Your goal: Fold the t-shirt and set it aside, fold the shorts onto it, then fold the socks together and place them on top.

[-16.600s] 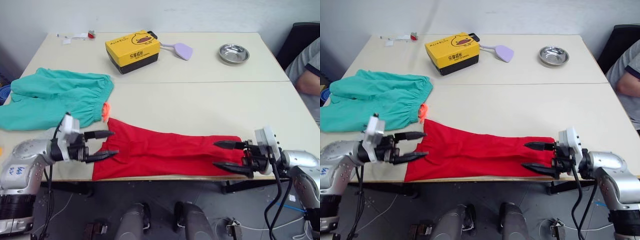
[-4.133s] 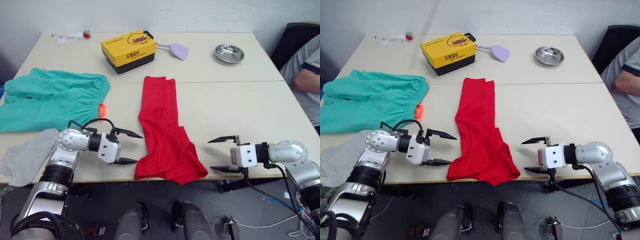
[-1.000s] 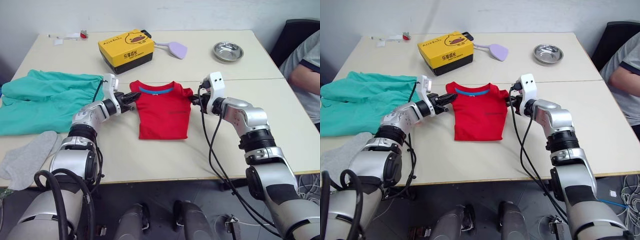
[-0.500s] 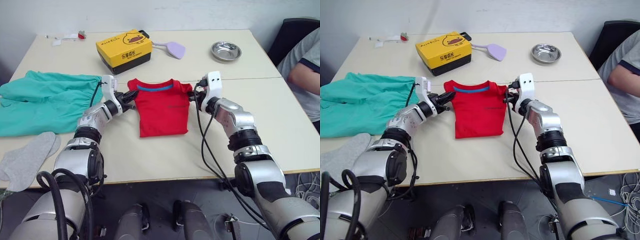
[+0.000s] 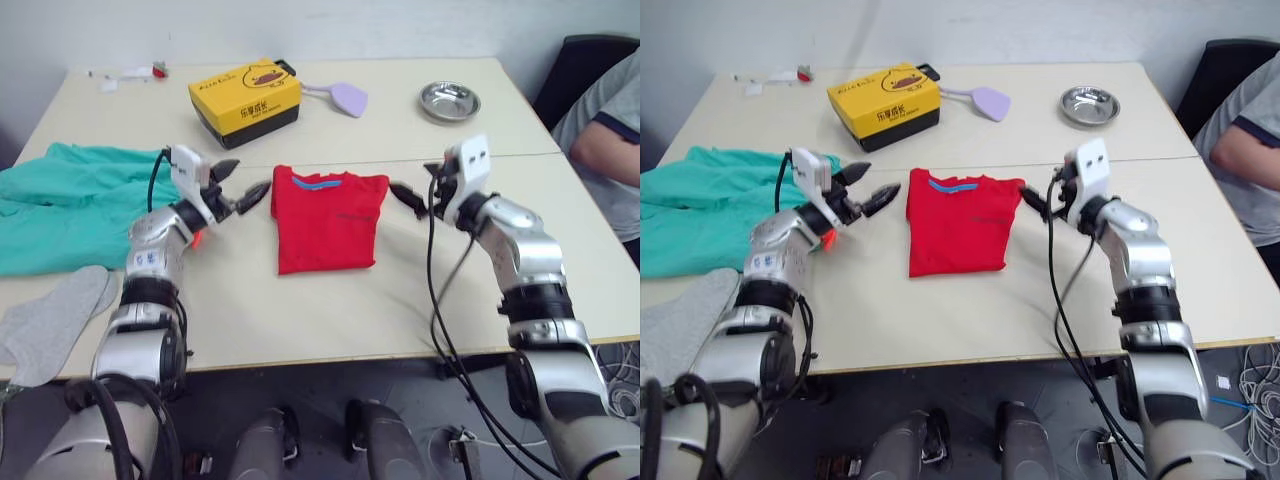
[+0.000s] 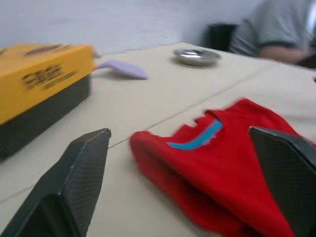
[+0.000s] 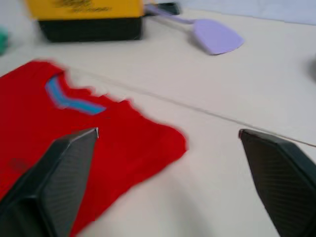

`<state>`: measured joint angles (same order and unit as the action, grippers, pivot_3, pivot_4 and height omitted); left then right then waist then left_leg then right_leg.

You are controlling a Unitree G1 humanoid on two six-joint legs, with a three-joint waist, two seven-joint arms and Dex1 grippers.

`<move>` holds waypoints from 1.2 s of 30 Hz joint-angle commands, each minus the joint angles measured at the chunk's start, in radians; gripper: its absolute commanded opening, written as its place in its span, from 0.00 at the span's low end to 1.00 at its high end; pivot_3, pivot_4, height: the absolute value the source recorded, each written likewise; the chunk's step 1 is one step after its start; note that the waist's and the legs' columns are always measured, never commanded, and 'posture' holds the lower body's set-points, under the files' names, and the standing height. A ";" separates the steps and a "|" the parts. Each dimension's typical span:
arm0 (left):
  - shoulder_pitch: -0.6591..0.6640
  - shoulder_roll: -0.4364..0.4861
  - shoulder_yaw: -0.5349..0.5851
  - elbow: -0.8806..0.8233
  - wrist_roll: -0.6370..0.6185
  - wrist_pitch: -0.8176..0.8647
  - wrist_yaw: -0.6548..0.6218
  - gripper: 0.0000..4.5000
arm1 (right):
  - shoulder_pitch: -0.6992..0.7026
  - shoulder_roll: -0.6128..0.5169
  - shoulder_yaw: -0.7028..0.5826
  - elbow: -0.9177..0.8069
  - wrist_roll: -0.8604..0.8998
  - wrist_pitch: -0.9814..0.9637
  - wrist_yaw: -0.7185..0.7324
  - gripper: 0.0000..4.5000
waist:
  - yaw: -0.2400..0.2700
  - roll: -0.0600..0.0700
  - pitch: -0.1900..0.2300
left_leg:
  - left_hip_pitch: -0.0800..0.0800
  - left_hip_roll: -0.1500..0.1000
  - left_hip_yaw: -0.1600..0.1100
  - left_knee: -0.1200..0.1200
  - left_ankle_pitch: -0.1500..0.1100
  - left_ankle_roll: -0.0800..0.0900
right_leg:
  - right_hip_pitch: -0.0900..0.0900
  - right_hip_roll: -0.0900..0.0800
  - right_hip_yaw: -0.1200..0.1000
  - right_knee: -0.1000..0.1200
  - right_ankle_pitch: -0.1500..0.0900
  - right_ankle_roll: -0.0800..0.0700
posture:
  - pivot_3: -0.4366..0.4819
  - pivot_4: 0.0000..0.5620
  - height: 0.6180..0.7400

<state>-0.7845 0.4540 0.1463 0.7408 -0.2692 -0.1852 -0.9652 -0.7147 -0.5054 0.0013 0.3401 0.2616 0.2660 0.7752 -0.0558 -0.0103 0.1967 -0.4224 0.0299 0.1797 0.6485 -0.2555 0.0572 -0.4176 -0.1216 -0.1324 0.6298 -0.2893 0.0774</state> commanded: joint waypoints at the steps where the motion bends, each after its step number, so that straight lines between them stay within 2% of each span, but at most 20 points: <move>1: 0.106 0.045 -0.071 -0.254 -0.014 -0.080 -0.175 1.00 | 0.085 -0.064 0.100 -0.183 -0.017 -0.182 0.241 1.00 | 0.000 0.000 0.000 | 0.000 0.001 0.000 0.000 0.000 0.000 | 0.000 0.005 0.001 0.000 0.000 0.000 | 0.48 0.27 1.00; 3: 0.151 0.066 -0.108 -0.315 0.010 -0.106 -0.212 1.00 | 0.133 -0.078 0.143 -0.220 -0.021 -0.259 0.329 1.00 | 0.002 0.000 0.000 | 0.001 0.001 0.000 0.001 0.000 -0.001 | 0.000 0.005 0.001 0.000 0.000 0.000 | 0.48 0.27 1.00; 6: 0.192 0.088 -0.170 -0.344 0.080 -0.169 -0.225 1.00 | 0.153 -0.066 0.194 -0.171 -0.100 -0.374 0.333 1.00 | 0.004 0.000 0.000 | 0.002 0.001 0.000 0.001 0.000 -0.002 | 0.000 0.004 0.002 -0.001 0.001 -0.002 | 0.48 0.27 1.00; 9: 0.198 0.082 -0.208 -0.310 0.161 -0.225 -0.162 1.00 | 0.121 -0.026 0.229 -0.086 -0.182 -0.463 0.274 1.00 | 0.006 0.000 0.000 | 0.003 0.001 -0.001 0.002 -0.002 -0.007 | 0.000 -0.003 0.000 0.000 0.002 -0.003 | 0.48 0.27 1.00; 14: 0.160 0.071 -0.250 -0.200 0.284 -0.282 -0.039 1.00 | 0.043 0.021 0.264 0.059 -0.300 -0.539 0.191 1.00 | 0.007 0.000 0.000 | 0.002 0.000 -0.001 0.002 0.001 -0.001 | 0.000 -0.005 -0.001 0.000 0.002 -0.003 | 0.48 0.27 1.00; 15: 0.150 0.068 -0.260 -0.174 0.308 -0.283 -0.012 1.00 | 0.030 0.027 0.271 0.086 -0.319 -0.544 0.179 0.96 | 0.008 0.000 0.000 | 0.002 0.000 -0.002 0.002 0.001 -0.001 | 0.000 -0.005 -0.001 0.000 0.002 -0.003 | 0.48 0.27 1.00; 18: 0.121 0.057 -0.283 -0.117 0.356 -0.275 0.050 0.86 | -0.005 0.042 0.281 0.151 -0.362 -0.558 0.141 0.80 | 0.016 0.000 0.000 | 0.002 0.000 -0.002 0.002 0.002 0.000 | 0.000 -0.005 -0.002 0.000 0.002 -0.003 | 0.48 0.27 1.00; 21: 0.113 0.053 -0.301 -0.092 0.361 -0.254 0.050 0.64 | -0.012 0.049 0.280 0.168 -0.369 -0.563 0.147 0.54 | 0.017 0.000 0.000 | 0.002 0.000 -0.002 0.003 0.002 0.000 | 0.000 -0.006 -0.002 0.002 0.002 -0.003 | 0.48 0.27 1.00; 25: 0.141 0.055 -0.306 -0.113 0.322 -0.221 -0.012 0.36 | 0.026 0.039 0.281 0.109 -0.348 -0.544 0.191 0.23 | 0.021 0.000 0.000 | 0.002 0.000 -0.002 0.004 0.002 0.000 | 0.000 -0.006 -0.002 0.004 0.002 -0.003 | 0.48 0.27 1.00; 28: 0.201 0.074 -0.302 -0.212 0.251 -0.164 -0.096 0.16 | 0.082 0.017 0.274 -0.001 -0.314 -0.482 0.239 0.01 | 0.022 0.000 0.000 | 0.002 0.000 -0.002 0.004 0.002 0.000 | 0.000 -0.006 -0.002 0.006 0.002 -0.004 | 0.48 0.27 1.00; 30: 0.265 0.109 -0.297 -0.322 0.209 -0.115 -0.141 0.01 | 0.154 -0.020 0.269 -0.131 -0.261 -0.415 0.301 0.00 | 0.021 0.000 0.000 | 0.002 0.000 -0.002 0.003 0.002 0.000 | 0.000 -0.006 -0.002 0.007 0.001 -0.004 | 0.48 0.27 1.00; 36: 0.460 0.206 -0.262 -0.592 0.120 -0.010 -0.181 0.01 | 0.350 -0.114 0.247 -0.399 -0.188 -0.288 0.343 0.00 | 0.023 0.000 0.000 | 0.002 0.001 -0.003 0.003 0.001 -0.001 | 0.000 -0.006 -0.002 0.003 0.000 -0.005 | 0.48 0.27 1.00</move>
<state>-0.3707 0.6265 -0.1432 0.2145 -0.1256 -0.2290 -1.1376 -0.3950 -0.5842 0.2800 0.0117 0.0492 -0.0507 1.1153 -0.0327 -0.0103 0.1964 -0.4197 0.0304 0.1760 0.6508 -0.2543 0.0566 -0.4172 -0.1282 -0.1342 0.6317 -0.2889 0.0721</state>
